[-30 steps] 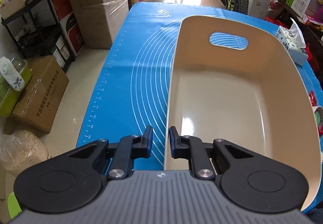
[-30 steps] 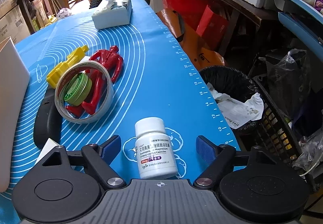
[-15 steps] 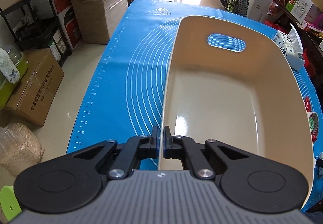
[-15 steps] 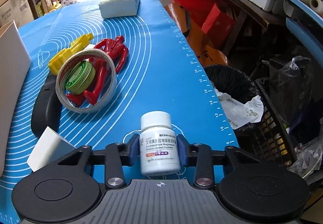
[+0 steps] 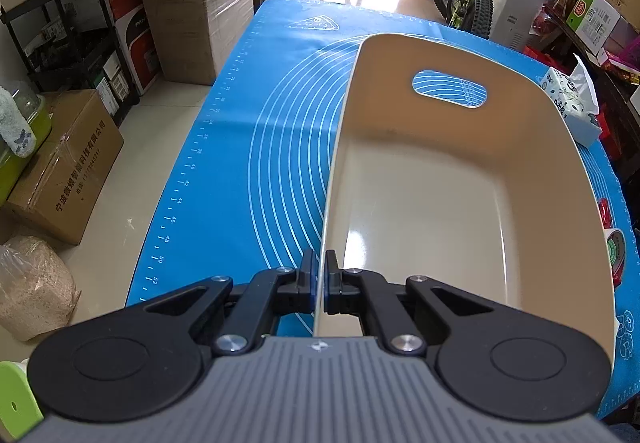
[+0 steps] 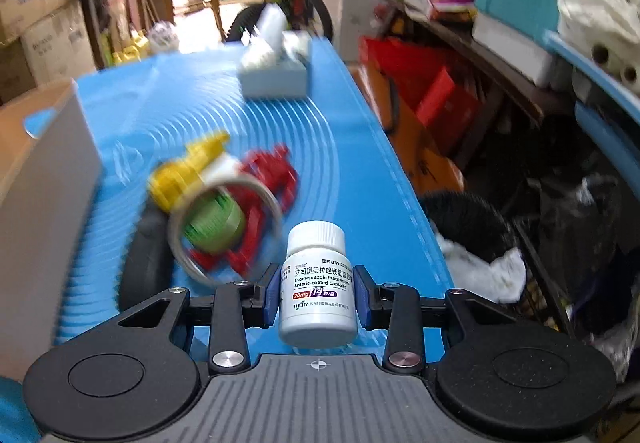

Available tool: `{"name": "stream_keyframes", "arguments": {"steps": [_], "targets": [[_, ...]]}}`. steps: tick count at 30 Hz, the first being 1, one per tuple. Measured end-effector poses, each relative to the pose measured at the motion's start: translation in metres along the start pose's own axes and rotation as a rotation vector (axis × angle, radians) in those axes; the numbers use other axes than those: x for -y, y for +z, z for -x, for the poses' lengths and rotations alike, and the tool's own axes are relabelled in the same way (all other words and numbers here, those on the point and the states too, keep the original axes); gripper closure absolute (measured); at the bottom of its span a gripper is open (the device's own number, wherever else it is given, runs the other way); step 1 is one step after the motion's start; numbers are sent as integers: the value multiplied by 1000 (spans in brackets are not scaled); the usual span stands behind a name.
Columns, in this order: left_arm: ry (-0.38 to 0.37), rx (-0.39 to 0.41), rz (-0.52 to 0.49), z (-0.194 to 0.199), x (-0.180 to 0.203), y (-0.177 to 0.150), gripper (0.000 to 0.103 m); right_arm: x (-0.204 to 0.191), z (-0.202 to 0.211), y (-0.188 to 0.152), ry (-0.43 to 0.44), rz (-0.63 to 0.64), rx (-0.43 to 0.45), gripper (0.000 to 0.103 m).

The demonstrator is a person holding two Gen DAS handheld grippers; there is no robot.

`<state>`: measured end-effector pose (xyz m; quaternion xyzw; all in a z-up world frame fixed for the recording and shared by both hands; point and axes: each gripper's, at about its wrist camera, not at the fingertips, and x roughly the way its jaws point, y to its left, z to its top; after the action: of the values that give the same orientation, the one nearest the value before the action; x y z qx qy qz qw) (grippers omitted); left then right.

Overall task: Organize rigid objects
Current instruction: 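Grasp the white pill bottle with the right gripper, then carry the pill bottle into the basket and open the right gripper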

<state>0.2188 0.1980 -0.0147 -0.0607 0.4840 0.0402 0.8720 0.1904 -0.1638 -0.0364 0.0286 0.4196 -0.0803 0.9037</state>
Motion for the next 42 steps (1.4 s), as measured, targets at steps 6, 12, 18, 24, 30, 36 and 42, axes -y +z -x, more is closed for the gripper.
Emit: {"name": "stream_keyframes", "arguments": {"steps": [6, 12, 18, 24, 30, 36, 42], "targets": [[-1, -1, 0, 0, 0, 0, 98, -35, 26, 39, 83, 45, 120, 59], [-1, -1, -1, 0, 0, 0, 98, -85, 46, 75, 207, 76, 212, 59], [0, -1, -4, -1, -1, -1, 98, -145, 50, 91, 306, 178, 236, 59], [1, -1, -4, -1, 0, -1, 98, -190, 43, 88, 345, 256, 211, 59], [0, -1, -8, -1, -1, -2, 99, -216, 30, 65, 349, 315, 131, 59], [-1, -2, -6, -1, -1, -2, 99, -233, 13, 47, 325, 372, 22, 59], [-3, -5, 2, -1, 0, -1, 99, -246, 5, 35, 302, 444, -42, 59]]}}
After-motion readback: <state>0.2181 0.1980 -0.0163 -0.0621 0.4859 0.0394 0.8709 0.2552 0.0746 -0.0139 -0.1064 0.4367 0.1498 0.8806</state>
